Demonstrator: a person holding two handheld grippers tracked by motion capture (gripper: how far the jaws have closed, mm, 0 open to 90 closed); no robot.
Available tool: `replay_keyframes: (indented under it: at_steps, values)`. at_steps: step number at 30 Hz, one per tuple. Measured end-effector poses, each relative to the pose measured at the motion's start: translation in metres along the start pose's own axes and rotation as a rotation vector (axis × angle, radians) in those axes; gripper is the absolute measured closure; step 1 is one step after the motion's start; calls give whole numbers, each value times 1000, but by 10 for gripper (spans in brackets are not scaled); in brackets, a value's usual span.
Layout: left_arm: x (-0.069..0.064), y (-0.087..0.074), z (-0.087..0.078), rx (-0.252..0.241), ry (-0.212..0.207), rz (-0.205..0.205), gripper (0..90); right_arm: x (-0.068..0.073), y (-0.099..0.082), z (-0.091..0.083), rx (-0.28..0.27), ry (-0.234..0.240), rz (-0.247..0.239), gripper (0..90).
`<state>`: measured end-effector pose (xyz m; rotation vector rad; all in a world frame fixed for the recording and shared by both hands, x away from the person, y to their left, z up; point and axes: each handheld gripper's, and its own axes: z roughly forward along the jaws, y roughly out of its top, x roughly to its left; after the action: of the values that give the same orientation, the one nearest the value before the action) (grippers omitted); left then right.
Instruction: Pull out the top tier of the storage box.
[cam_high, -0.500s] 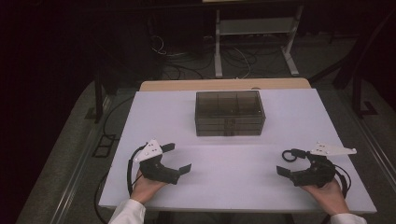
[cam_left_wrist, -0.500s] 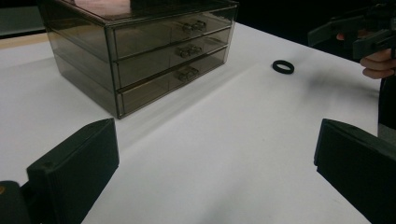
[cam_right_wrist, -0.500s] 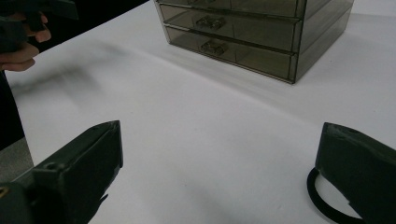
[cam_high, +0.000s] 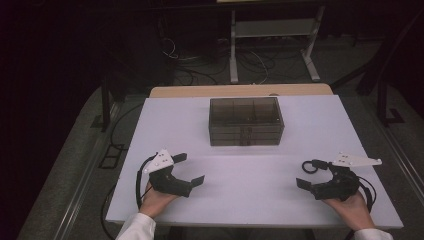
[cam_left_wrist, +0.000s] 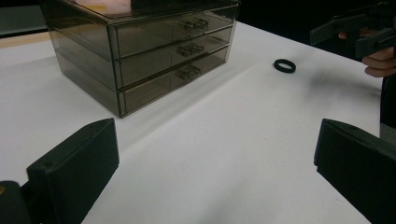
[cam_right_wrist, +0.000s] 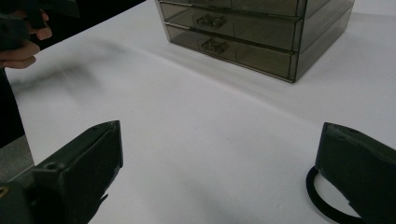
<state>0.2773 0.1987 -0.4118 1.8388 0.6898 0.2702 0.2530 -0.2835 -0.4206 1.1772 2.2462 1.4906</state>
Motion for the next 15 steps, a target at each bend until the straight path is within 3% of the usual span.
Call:
replay_keyframes:
  at_steps: [15]
  values:
    - [0,-1,0,5,-11,-7,0,3,4,-1,0,6,3,4]
